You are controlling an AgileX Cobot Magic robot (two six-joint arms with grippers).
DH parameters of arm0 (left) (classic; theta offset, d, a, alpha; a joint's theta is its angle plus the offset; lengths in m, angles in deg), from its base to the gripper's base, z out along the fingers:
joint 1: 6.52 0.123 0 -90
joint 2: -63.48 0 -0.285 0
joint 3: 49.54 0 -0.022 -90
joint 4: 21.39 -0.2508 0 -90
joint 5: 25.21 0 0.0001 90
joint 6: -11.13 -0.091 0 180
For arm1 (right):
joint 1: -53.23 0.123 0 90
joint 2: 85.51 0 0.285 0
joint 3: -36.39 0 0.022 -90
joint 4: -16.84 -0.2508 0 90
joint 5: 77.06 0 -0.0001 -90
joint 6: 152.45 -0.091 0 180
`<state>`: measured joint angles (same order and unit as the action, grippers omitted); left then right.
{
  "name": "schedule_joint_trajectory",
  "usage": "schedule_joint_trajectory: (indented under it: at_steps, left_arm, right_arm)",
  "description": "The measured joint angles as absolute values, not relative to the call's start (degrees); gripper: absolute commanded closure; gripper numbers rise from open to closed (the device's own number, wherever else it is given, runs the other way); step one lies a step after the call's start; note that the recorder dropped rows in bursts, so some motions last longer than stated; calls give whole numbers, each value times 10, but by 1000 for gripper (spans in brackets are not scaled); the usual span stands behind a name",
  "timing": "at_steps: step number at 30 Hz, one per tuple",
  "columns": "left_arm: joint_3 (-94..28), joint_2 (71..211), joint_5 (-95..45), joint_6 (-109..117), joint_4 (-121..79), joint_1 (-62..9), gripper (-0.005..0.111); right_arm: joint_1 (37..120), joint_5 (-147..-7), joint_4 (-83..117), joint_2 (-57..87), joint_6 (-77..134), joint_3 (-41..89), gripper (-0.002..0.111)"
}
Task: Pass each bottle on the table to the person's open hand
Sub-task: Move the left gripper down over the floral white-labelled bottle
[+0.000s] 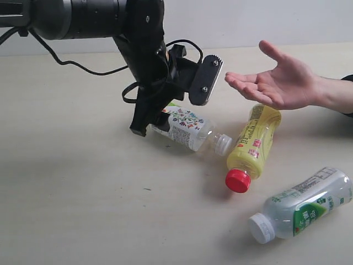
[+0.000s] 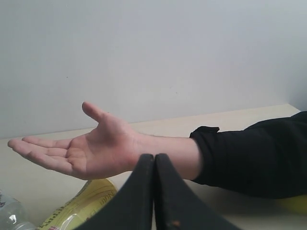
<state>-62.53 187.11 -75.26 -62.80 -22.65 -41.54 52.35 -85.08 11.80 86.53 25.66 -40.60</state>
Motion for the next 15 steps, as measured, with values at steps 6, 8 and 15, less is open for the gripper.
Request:
schedule_joint_trajectory:
  at_steps: [6,8,15]
  left_arm:
    - [-662,1875,-760,-670,-176,-396,41]
    - [-675,1888,-767,-694,-147,-388,41]
    - [-678,1904,-763,-754,-103,-385,41]
  right_arm:
    - [523,-851,118,865,257,-406,108]
    - [523,-851,118,865,257,-406,108]
    - [523,-851,118,865,257,-406,108]
